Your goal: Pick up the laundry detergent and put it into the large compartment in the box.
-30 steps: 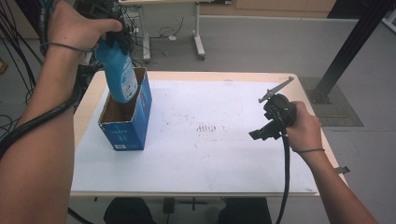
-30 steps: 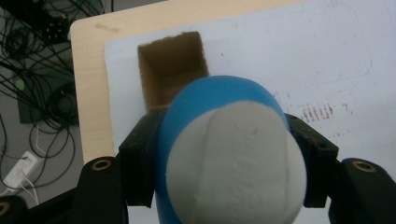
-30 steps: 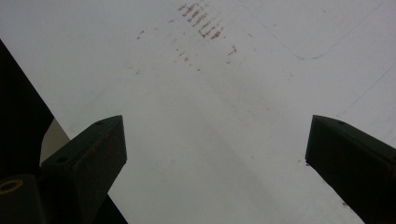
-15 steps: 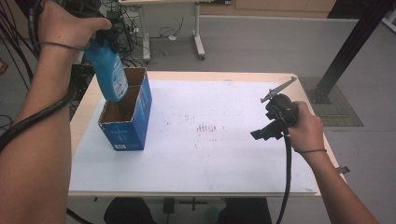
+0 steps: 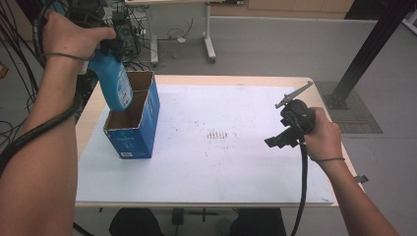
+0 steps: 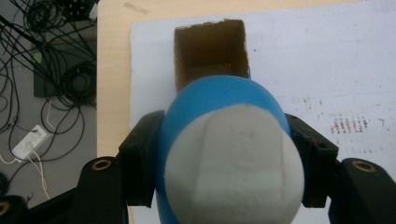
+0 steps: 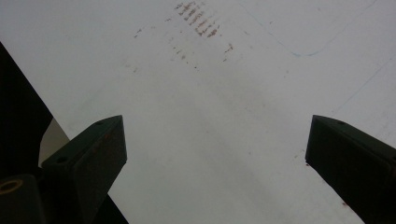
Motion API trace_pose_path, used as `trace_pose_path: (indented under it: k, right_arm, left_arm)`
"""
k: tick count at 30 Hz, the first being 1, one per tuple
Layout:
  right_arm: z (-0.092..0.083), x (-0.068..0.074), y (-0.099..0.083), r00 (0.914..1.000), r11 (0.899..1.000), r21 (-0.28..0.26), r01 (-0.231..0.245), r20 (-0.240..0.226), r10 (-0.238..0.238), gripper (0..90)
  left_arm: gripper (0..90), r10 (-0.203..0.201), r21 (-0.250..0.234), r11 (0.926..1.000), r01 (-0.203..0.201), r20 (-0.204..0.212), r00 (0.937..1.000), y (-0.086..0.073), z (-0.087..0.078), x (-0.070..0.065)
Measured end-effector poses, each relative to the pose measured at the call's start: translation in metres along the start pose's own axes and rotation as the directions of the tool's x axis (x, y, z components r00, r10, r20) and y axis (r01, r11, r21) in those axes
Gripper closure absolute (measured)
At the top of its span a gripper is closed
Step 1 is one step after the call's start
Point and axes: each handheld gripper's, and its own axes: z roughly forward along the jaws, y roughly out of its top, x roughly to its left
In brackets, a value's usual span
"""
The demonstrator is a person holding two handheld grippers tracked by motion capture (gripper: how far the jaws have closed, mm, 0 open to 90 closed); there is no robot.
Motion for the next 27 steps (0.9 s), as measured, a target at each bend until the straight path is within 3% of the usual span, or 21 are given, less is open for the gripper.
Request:
trace_pose_path:
  k: [27]
  right_arm:
    - [0.004, 0.001, 0.003, 1.0, 1.0, 0.014, -0.003, -0.004, 0.003, 5.4]
  left_arm:
    - [37.6, -0.005, 0.068, 0.9977, 0.003, 0.037, 0.9993, -0.015, 0.055, 0.001]
